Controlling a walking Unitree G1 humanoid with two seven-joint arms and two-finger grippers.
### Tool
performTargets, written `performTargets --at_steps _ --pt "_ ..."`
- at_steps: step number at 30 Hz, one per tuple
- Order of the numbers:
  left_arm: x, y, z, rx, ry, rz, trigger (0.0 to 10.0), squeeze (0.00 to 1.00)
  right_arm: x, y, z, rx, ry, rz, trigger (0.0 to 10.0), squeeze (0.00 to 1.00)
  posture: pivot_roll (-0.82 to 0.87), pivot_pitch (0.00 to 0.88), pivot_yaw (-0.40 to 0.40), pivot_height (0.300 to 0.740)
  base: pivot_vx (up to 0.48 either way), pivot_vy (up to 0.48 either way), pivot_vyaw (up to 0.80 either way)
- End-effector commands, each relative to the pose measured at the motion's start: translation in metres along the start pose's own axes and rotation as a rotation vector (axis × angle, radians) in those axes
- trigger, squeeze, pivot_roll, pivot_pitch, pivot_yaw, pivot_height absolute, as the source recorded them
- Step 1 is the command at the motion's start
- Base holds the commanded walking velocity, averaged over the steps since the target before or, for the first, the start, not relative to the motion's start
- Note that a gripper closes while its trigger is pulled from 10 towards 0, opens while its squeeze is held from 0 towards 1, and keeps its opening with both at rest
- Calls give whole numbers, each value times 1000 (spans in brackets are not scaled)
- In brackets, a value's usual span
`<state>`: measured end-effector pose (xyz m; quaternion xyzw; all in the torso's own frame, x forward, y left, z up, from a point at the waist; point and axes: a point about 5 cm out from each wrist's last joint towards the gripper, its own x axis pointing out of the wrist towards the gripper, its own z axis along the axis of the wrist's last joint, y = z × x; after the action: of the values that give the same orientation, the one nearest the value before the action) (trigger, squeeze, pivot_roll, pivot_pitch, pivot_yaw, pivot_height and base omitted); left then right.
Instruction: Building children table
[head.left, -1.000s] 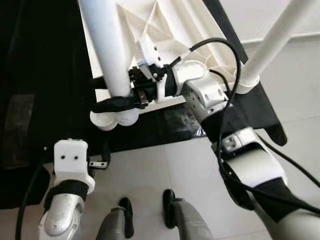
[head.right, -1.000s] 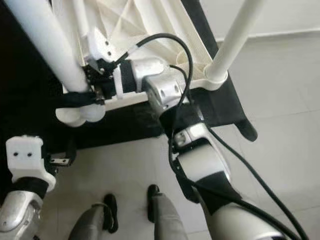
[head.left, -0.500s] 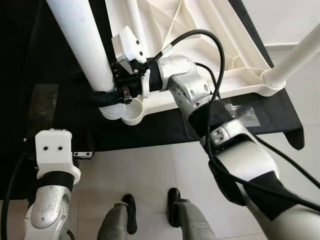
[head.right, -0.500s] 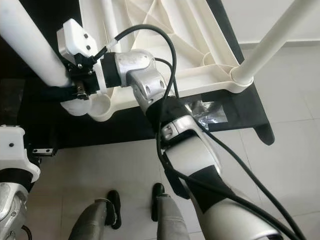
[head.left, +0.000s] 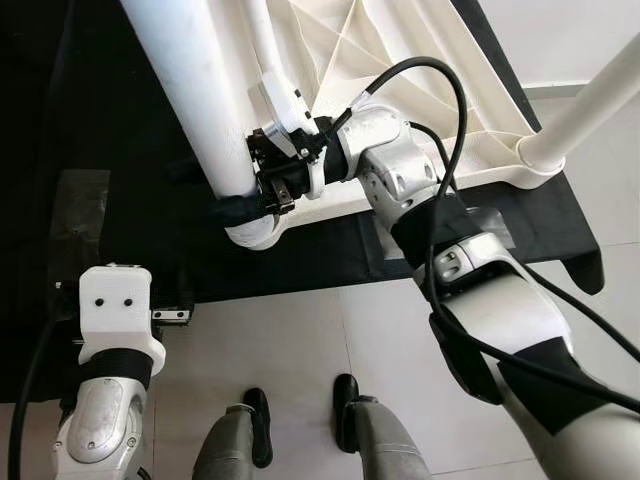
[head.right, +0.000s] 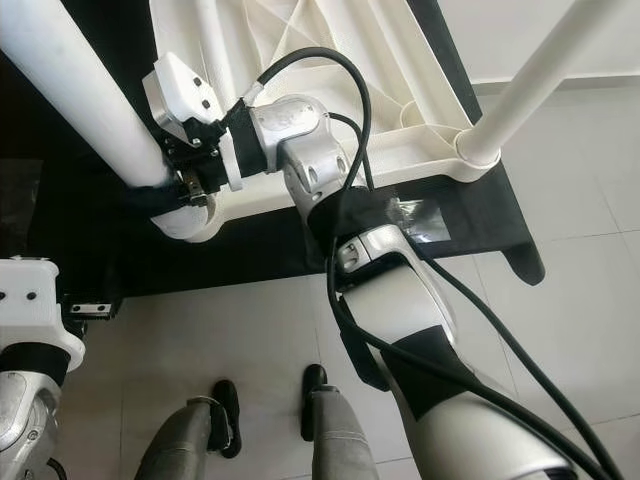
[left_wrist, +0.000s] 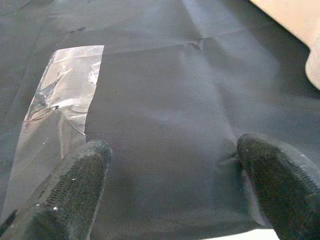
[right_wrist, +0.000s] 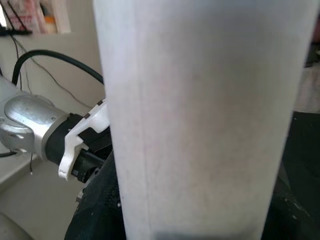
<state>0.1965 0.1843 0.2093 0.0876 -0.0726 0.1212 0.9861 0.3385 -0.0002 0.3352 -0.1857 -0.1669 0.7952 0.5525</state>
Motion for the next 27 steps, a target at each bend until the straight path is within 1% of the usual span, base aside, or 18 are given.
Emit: performTargets --at_steps 1,6,8,12,14,16,18,21,24,26,27 --pt "-5 2 -3 12 29 17 10000 0 3 3 -7 30 9 27 10000 0 10 460 -67 740 0 0 0" --pt "-6 3 -3 14 31 20 10000 0 1 3 -10 43 3 20 10000 0 17 464 -67 740 0 0 0" --pt "-11 6 -1 23 37 25 10000 0 -2 1 -17 75 7 -26 10000 0 39 488 -63 740 0 0 0" --pt "-11 6 -1 23 37 25 10000 0 -2 1 -17 75 7 -26 10000 0 39 488 -63 740 0 0 0" --pt "-19 10 2 30 42 29 10000 0 -5 -3 -18 95 15 -73 10000 0 52 516 -64 740 0 0 0" --pt "-21 11 4 32 44 33 10000 0 -6 -5 -16 94 22 -85 10000 0 58 524 -63 740 0 0 0" --pt "-21 11 4 32 44 33 10000 0 -6 -5 -16 94 22 -85 10000 0 58 524 -63 740 0 0 0" --pt "-25 13 7 35 46 39 10000 0 -8 -7 -12 81 38 -73 10000 0 67 537 -68 740 0 0 0" --pt "-25 13 7 35 46 39 10000 0 -8 -7 -12 81 38 -73 10000 0 67 537 -68 740 0 0 0" --pt "-26 14 8 36 45 42 10000 0 -10 -7 -11 74 50 -55 10000 0 67 544 -67 740 0 0 0" --pt "-27 14 9 37 43 45 10000 0 -10 -5 -10 59 76 -9 10000 0 74 555 -71 740 0 0 0"
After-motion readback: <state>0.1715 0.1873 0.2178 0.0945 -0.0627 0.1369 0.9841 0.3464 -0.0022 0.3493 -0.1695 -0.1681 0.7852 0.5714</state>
